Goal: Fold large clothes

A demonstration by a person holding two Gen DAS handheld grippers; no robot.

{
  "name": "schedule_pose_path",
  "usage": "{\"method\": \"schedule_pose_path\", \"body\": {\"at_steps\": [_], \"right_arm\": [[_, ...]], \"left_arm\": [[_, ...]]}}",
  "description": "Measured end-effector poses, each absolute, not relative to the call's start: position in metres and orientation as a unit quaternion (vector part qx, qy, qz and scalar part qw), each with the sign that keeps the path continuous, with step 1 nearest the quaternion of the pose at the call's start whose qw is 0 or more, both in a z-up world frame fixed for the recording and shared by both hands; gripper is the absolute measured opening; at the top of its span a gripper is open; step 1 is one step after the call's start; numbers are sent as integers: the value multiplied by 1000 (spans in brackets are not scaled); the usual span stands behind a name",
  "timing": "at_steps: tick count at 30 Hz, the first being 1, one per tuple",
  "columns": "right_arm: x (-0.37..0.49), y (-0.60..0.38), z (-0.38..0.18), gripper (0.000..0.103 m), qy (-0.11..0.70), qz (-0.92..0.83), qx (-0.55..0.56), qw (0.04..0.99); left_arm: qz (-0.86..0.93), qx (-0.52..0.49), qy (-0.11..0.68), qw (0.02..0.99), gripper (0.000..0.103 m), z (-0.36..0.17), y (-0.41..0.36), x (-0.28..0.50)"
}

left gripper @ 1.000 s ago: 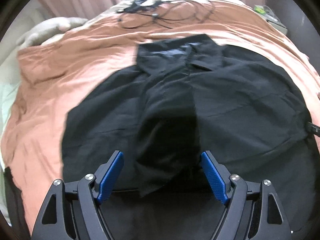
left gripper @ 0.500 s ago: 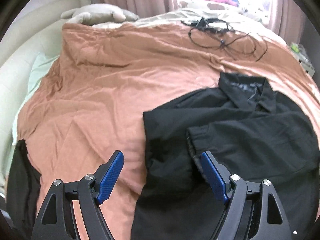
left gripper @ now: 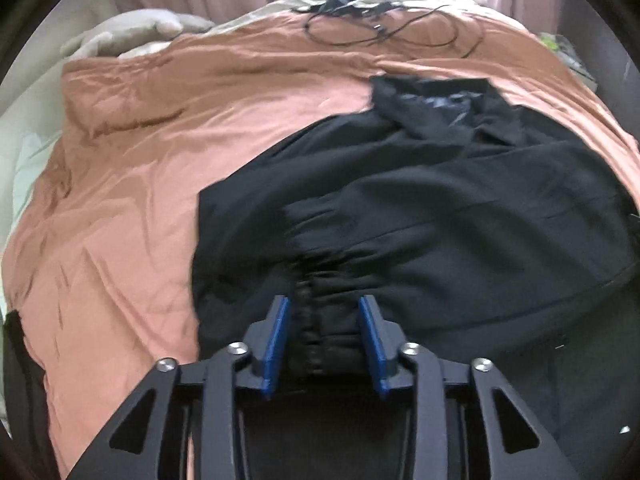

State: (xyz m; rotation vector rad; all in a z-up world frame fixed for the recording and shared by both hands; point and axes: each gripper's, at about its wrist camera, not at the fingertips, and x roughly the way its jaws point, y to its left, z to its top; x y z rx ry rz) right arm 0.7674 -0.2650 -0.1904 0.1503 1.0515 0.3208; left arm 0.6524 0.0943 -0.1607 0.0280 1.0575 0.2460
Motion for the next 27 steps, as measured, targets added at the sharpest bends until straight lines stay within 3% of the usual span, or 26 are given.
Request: {"method": "schedule_pose_path", "body": {"at_steps": [1, 3, 9, 11, 13, 14, 16, 18, 21, 25, 27], "right_arm": [[769, -265, -196, 11, 506, 151, 74, 846], [771, -265, -204, 11, 511, 148, 80, 843], [768, -265, -199, 15, 521, 147, 82, 837], [763, -267, -192, 23, 521, 151, 85, 836], [751, -273, -180, 44, 507, 158, 89, 843], [746, -275, -174, 49, 499, 160, 88, 847], [734, -280, -161, 64, 482, 160, 77, 858], [723, -286, -151, 67, 471, 161, 67, 865], [709, -296, -143, 74, 473, 162, 72, 863], [687, -315, -128, 95, 466, 155, 91, 866], [675, -324, -122, 98, 460, 154, 103, 869]], "left_arm": [[125, 11, 505, 854, 30, -163, 101, 650], [149, 1, 519, 842, 16, -171, 120, 646], [147, -4, 536, 831, 15, -174, 139, 635], [147, -21, 529, 836, 15, -164, 141, 631], [142, -36, 511, 847, 16, -152, 145, 624], [140, -39, 505, 851, 16, -146, 146, 620], [136, -44, 498, 856, 23, -136, 147, 611], [130, -54, 493, 859, 48, -127, 150, 599], [129, -66, 479, 866, 72, -116, 154, 582], [116, -98, 463, 873, 87, -100, 155, 553], [111, -112, 454, 877, 89, -92, 155, 535]]}}
